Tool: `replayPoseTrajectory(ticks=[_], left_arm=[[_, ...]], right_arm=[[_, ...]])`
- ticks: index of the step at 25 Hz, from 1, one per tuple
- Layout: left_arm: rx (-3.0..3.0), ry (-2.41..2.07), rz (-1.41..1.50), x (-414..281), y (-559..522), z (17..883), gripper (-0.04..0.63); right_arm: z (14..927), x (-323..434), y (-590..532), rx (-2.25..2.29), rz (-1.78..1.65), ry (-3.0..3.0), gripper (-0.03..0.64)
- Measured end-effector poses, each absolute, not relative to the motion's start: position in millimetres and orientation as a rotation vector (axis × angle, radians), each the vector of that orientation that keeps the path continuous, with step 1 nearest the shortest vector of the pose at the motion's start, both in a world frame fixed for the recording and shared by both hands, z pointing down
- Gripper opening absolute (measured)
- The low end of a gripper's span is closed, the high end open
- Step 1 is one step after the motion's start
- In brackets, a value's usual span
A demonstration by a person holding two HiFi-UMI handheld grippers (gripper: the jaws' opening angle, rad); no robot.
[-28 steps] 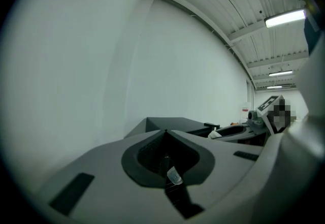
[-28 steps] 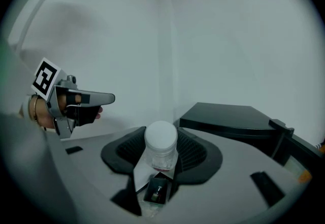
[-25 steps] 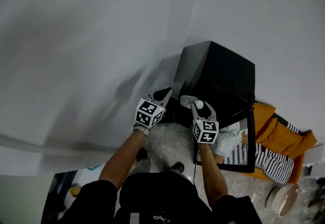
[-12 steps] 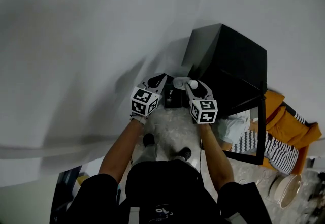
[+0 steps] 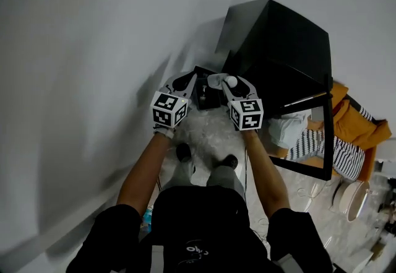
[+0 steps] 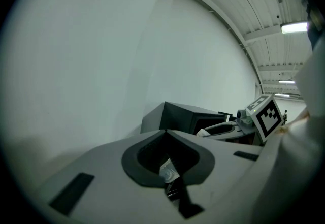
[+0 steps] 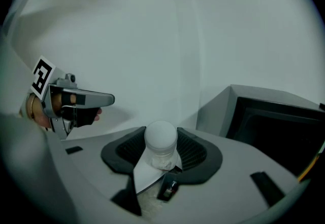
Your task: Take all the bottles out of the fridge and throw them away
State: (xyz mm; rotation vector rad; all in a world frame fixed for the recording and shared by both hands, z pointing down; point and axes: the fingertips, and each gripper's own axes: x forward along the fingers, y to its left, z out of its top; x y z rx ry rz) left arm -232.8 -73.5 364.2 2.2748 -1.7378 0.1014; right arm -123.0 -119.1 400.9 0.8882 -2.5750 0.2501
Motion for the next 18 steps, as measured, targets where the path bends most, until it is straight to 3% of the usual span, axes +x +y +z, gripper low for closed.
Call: replayPoseTrajectory(ticks=[18], left_arm=[[2.014,-1.749,0.132,-221.5,-126.2,529.1,0.003]], right_arm=[[611.4,-125.8,-186.9,0.625,0.314,-2.442,0.196]])
